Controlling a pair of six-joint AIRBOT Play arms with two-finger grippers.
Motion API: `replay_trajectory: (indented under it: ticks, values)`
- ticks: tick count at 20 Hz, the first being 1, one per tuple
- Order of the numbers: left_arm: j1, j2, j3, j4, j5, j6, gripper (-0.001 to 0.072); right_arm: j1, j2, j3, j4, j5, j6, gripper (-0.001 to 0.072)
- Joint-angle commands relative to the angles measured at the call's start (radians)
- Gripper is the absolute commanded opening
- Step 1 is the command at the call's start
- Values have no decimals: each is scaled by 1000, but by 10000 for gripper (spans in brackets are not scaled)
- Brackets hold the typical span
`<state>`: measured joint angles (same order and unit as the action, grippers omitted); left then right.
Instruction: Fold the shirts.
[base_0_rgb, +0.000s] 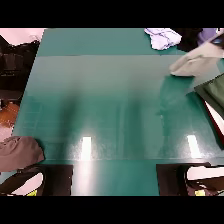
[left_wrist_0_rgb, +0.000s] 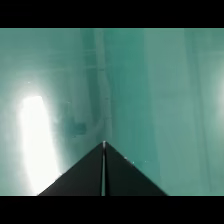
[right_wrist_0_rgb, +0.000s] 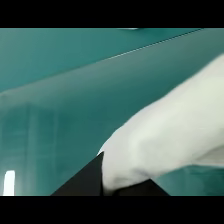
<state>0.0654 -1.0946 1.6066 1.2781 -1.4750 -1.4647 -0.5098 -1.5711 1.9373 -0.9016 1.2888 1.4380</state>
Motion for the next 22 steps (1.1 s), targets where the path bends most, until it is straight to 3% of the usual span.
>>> replay_trajectory:
  ticks: [1, 7, 15, 17, 22]
  values:
    - [-2, 1, 0, -41, 0, -29, 34, -151, 2, 1, 47, -7, -84, 15]
    - [-1, 1, 0, -60, 0, -32, 33, -280, 26, 1, 156, 17, -101, 15]
    - [-1, 1, 0, -59, 0, -28, 33, -381, 153, 1, 19, 66, -94, 15]
    - [-1, 1, 0, -59, 0, -27, 33, -402, 170, 1, -64, 112, -50, 15]
    - [-1, 1, 0, -59, -1, -18, 34, -415, 176, -24, -467, 310, 134, 16]
